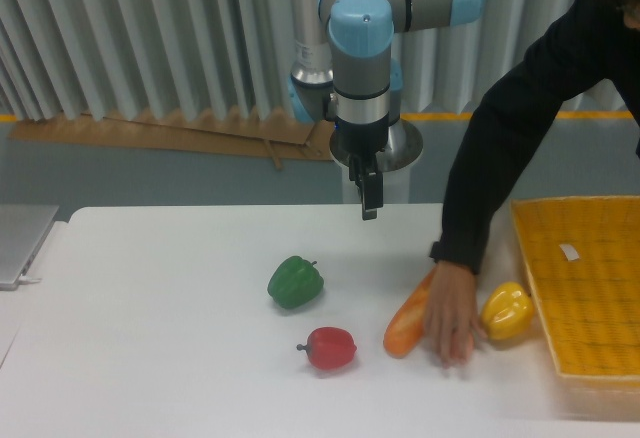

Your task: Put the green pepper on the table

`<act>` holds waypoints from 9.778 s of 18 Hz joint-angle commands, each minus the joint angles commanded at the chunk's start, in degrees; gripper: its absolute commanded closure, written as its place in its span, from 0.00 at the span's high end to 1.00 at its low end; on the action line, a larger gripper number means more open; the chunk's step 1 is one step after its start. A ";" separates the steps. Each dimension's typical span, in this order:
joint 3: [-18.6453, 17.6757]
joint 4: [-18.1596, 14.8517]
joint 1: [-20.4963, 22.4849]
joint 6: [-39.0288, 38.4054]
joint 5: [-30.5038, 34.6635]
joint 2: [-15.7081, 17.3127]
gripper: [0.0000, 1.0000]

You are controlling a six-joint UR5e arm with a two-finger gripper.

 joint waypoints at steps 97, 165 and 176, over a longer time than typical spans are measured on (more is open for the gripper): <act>-5.54 8.09 -3.69 -0.26 -0.09 -0.09 1.00; -7.47 8.00 -0.44 -0.17 1.49 0.70 1.00; -11.86 7.21 -0.18 -16.85 5.72 1.05 1.00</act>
